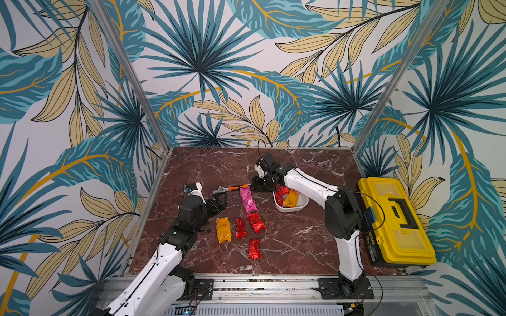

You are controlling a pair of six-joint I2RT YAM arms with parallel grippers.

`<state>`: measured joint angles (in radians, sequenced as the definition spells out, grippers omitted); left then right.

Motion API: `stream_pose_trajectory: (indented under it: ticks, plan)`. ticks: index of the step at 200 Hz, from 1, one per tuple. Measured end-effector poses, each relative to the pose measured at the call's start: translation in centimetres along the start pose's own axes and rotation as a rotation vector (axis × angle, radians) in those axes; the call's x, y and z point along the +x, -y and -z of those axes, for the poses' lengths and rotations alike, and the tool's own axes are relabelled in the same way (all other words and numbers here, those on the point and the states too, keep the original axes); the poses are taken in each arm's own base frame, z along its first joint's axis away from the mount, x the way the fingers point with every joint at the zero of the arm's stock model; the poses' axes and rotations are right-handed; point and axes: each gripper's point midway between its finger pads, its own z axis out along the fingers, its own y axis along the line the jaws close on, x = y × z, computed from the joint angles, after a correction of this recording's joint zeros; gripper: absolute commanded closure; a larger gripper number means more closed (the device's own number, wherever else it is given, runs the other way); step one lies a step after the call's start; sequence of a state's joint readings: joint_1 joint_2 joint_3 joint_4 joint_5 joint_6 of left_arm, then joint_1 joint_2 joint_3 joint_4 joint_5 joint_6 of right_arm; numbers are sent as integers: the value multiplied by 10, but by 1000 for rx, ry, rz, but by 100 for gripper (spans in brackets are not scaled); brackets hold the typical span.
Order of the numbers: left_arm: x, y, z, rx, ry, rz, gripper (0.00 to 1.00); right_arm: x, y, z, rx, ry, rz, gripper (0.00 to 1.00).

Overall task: Take the tea bags out of the storage box
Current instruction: Place the tea bag at the center of the board, then pick up the tea bag from the storage box.

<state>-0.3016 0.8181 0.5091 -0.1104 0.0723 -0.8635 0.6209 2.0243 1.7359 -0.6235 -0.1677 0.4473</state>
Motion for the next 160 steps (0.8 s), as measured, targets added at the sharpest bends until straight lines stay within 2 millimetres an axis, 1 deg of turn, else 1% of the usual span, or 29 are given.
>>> stream_pose_trajectory:
  ticks: [16,20,30,42,51,61,69,83,110,141,160]
  plan:
    - [-1,3,-1,12,2,5,13,-12,-5,47,0,102,21,49]
    - [-1,3,-1,14,3,5,12,-14,-6,56,0,122,24,49]
    - [-2,5,-2,24,2,8,13,-19,-1,81,18,184,25,49]
    - [-2,7,-4,35,-1,11,13,-21,12,98,66,232,13,49]
    - [-1,8,-5,40,-3,15,13,-20,26,104,115,252,6,49]
    - [-1,9,-7,47,-9,18,13,-19,43,105,184,260,1,49]
    - [1,10,-8,52,-17,22,13,-17,56,102,243,252,3,49]
    - [2,11,-11,56,-26,26,14,-12,71,93,317,223,19,49]
    - [3,12,-14,67,-34,34,14,-1,88,75,401,142,62,48]
    - [2,15,-14,81,-32,39,14,-3,99,51,465,82,103,48]
    - [1,17,-13,86,-30,37,14,-2,107,40,501,51,121,48]
